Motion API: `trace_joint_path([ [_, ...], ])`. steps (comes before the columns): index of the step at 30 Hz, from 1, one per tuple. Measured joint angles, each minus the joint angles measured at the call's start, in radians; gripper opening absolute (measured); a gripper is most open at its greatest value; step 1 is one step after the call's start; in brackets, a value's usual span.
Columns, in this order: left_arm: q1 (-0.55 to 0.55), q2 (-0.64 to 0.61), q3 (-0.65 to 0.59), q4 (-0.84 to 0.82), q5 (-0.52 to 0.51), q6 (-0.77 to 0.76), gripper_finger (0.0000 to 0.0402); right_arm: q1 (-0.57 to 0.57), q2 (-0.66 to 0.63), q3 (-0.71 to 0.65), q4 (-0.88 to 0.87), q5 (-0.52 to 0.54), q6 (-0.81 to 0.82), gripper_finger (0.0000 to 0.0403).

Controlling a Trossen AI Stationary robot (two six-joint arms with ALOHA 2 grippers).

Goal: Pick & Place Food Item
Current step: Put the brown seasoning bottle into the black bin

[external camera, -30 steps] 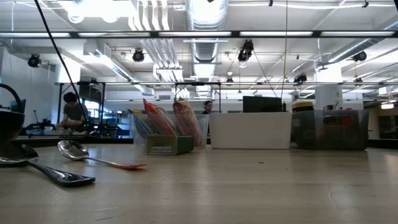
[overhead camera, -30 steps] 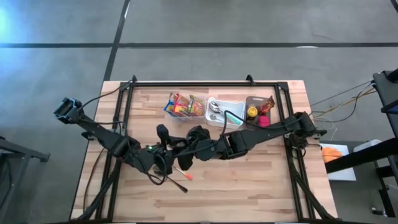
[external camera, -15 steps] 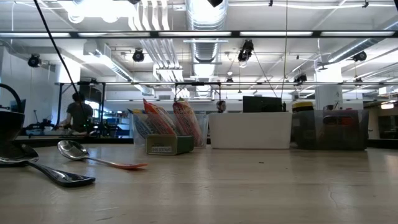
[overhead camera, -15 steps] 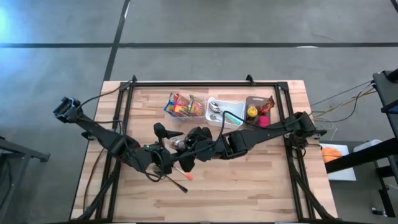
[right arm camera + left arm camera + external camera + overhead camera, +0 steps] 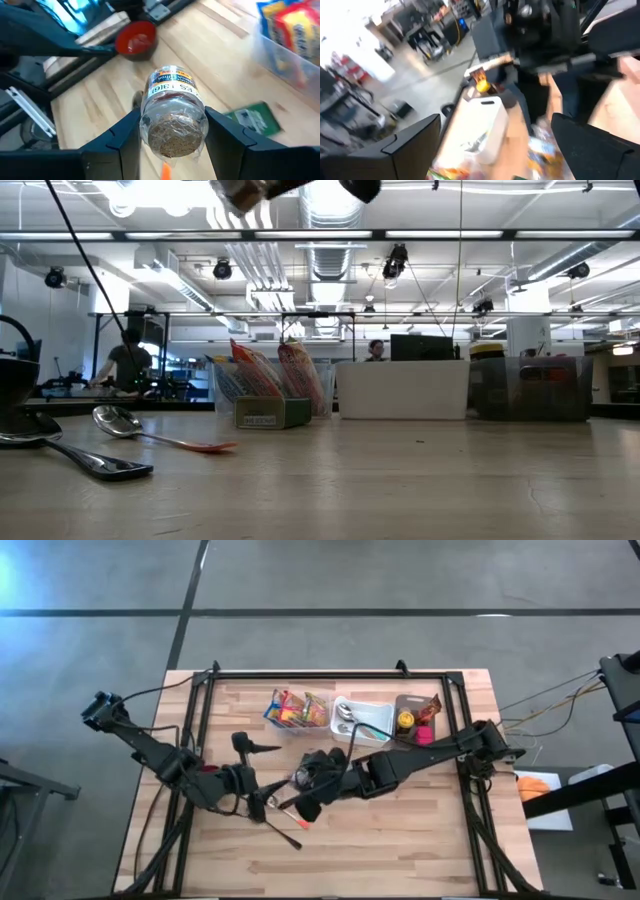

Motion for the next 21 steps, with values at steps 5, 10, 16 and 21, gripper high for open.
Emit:
trace_joint_path([
  [5, 0.0, -0.064, 0.001, -0.065, -0.006, -0.255, 0.0381, -0.012, -0.033, 0.0, -0.136, 0.036, 0.032, 0.0174],
  [10, 0.0, -0.144, -0.001, -0.218, 0.003, -0.526, 0.0382, -0.029, -0.081, 0.0, -0.333, 0.029, 0.062, 0.0174],
  [16, 0.0, -0.232, -0.007, -0.306, 0.027, -0.687, 0.0382, -0.081, -0.174, 0.001, -0.672, 0.004, 0.14, 0.0174],
  [21, -0.001, -0.269, -0.018, -0.306, 0.03, -0.709, 0.0382, -0.139, -0.263, 0.001, -0.924, -0.02, 0.232, 0.0175],
])
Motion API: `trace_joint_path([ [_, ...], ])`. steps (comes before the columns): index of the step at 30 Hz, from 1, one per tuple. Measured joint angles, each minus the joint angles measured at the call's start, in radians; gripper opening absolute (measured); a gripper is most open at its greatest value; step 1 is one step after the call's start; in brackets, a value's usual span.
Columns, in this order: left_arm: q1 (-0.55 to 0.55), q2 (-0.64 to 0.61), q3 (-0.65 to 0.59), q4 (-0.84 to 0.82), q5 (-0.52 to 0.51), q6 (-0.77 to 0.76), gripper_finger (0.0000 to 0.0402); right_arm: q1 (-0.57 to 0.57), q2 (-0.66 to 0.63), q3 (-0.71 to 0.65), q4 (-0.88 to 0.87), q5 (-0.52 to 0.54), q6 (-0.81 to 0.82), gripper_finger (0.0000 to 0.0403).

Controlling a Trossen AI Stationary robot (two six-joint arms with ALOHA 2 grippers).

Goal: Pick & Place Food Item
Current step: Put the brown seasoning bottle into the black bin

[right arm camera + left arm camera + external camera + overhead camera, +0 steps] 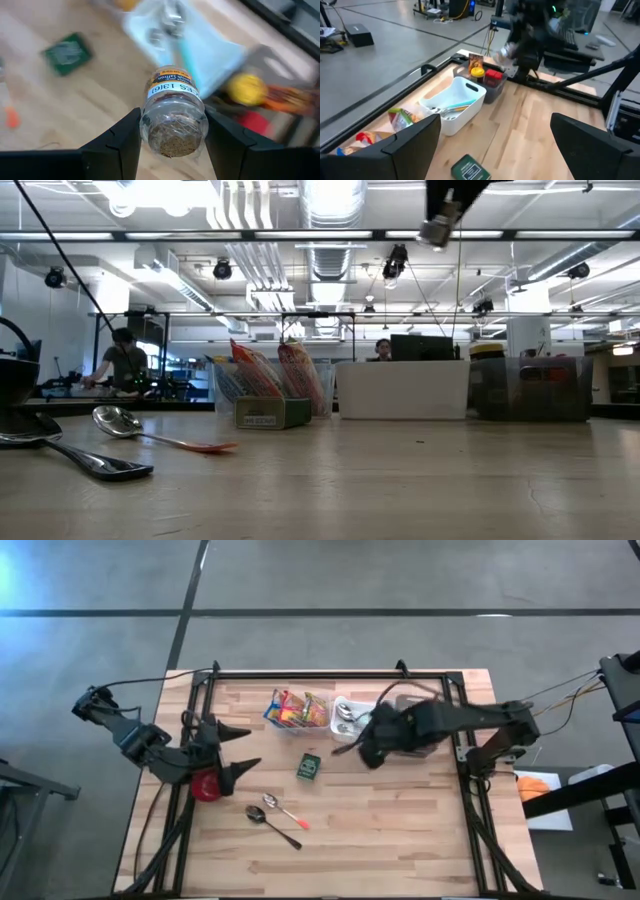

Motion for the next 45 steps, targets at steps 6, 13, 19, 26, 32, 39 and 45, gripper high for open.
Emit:
trace_joint_path([
  [6, 0.0, -0.007, -0.019, 0.001, 0.002, 0.0, 0.0382, -0.099, -0.124, -0.047, -0.025, -0.033, 0.007, 0.0175],
  [13, 0.0, 0.0, -0.05, 0.0, 0.085, 0.0, 0.0381, -0.257, -0.257, -0.146, -0.026, -0.031, -0.009, 0.0175],
  [19, 0.0, 0.0, -0.049, 0.004, 0.089, -0.001, 0.0381, -0.454, -0.285, -0.224, -0.022, -0.057, -0.028, 0.0175],
  [26, 0.001, 0.0, -0.049, 0.002, 0.103, -0.002, 0.0381, -0.737, -0.269, -0.344, -0.006, -0.178, -0.171, 0.0175],
  [32, 0.001, 0.0, -0.049, 0.001, 0.105, -0.002, 0.0381, -0.887, -0.252, -0.429, 0.095, -0.257, -0.349, 0.0175],
  [39, 0.001, 0.0, -0.049, 0.001, 0.105, 0.04, 0.0381, -0.944, -0.162, -0.463, 0.156, -0.26, -0.591, 0.0175],
  [45, 0.001, 0.0, -0.049, 0.001, 0.105, 0.037, 0.0381, -0.955, -0.089, -0.463, 0.161, -0.269, -0.742, 0.0175],
])
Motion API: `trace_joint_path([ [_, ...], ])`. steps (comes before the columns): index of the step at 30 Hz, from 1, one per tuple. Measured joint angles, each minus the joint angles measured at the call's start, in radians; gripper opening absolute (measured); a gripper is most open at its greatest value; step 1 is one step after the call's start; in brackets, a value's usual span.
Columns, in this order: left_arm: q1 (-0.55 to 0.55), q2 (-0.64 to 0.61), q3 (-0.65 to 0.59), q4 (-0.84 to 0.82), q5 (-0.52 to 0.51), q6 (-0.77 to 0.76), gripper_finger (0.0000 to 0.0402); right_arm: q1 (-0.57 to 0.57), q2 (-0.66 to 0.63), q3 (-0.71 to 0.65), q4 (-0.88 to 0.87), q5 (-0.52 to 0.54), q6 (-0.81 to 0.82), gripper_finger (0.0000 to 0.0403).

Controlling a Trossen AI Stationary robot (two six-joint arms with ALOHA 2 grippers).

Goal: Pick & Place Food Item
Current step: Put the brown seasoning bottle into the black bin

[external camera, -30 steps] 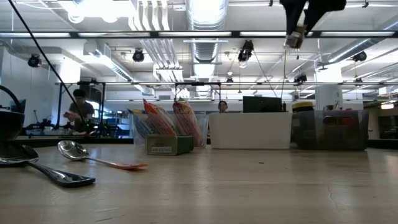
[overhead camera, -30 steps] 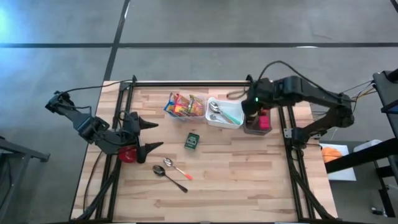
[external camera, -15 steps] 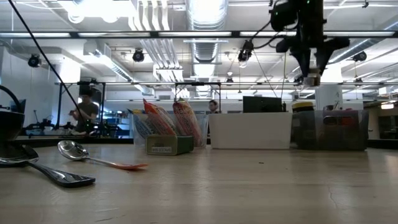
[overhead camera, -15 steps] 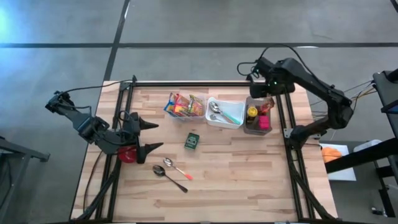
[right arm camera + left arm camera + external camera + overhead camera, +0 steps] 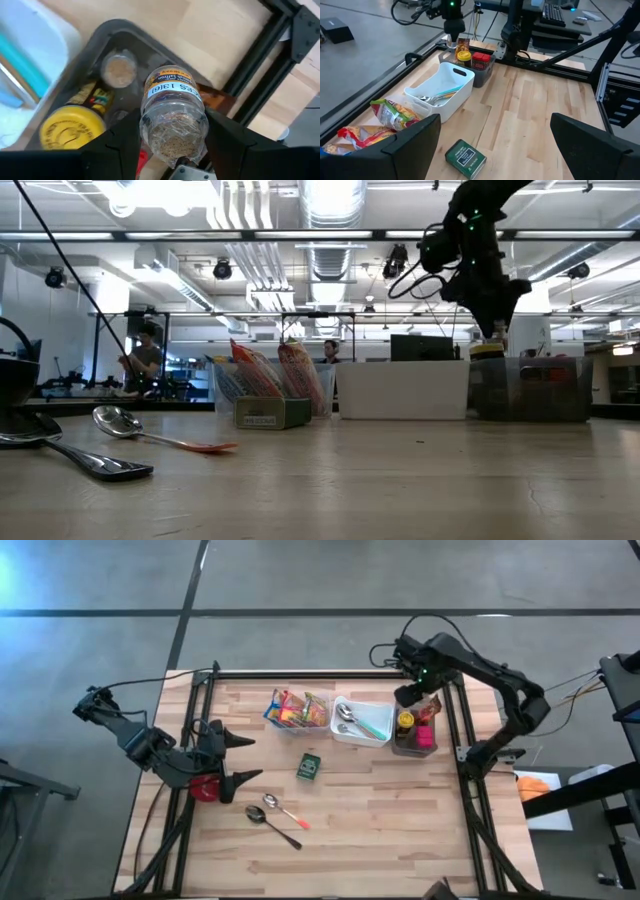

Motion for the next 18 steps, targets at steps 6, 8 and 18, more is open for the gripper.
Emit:
trace_joint_path([
  [6, 0.0, 0.0, 0.0, 0.0, 0.0, -0.004, 0.0381, -0.05, 0.021, -0.031, 0.02, -0.015, -0.043, 0.0175],
  [8, 0.0, 0.0, 0.0, 0.0, 0.001, -0.007, 0.0381, -0.064, 0.021, -0.053, 0.041, -0.048, -0.06, 0.0175],
  [18, 0.0, 0.0, 0.0, 0.0, 0.004, -0.007, 0.0381, -0.072, 0.031, -0.142, 0.151, -0.119, -0.146, 0.0175],
])
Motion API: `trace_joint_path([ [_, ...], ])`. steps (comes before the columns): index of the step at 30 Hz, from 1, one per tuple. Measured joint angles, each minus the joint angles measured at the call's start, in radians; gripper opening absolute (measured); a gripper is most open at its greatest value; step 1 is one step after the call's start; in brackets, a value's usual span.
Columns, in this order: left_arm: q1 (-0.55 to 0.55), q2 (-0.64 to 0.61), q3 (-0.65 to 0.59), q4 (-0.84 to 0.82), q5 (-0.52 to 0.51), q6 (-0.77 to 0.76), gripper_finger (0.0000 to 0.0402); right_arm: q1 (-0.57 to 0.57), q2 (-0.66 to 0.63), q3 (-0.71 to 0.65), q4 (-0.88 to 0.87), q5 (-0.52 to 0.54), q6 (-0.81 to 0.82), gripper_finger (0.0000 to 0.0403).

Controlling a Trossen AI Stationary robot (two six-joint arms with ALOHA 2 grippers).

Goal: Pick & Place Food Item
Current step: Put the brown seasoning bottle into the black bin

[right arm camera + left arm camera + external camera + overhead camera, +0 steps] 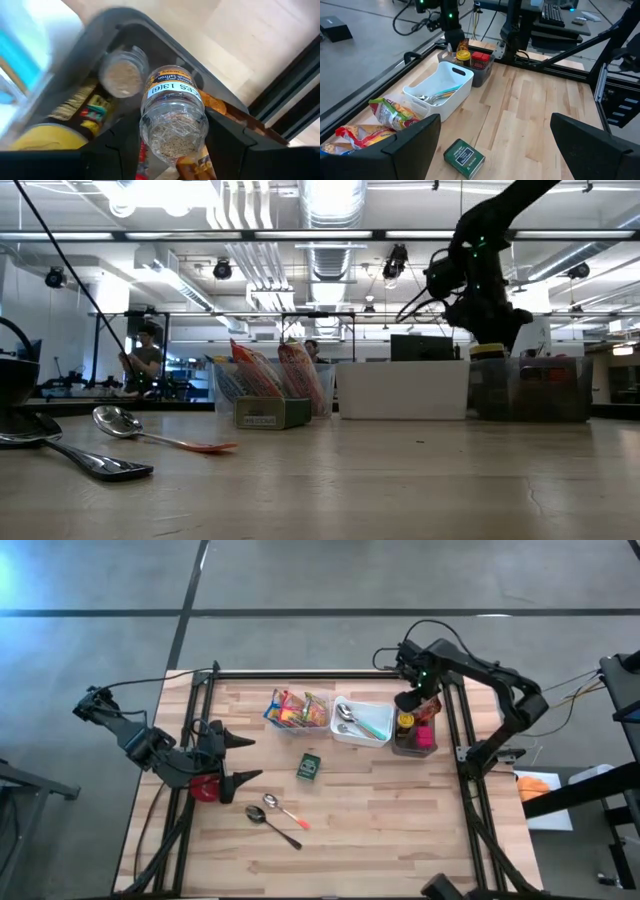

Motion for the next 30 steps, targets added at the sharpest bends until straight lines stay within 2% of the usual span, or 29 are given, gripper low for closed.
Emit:
trace_joint_path([
  [9, 0.0, 0.0, 0.0, 0.0, 0.0, 0.0, 0.0381, 0.0, 0.045, -0.091, 0.054, -0.012, -0.072, 0.0175],
  [14, 0.0, 0.0, 0.0, 0.0, 0.0, 0.0, 0.0381, -0.002, 0.049, -0.137, 0.118, -0.057, -0.103, 0.0175],
  [30, 0.0, 0.0, 0.0, 0.0, 0.0, 0.0, 0.0381, -0.001, 0.048, -0.143, 0.142, -0.063, -0.112, 0.0175],
])
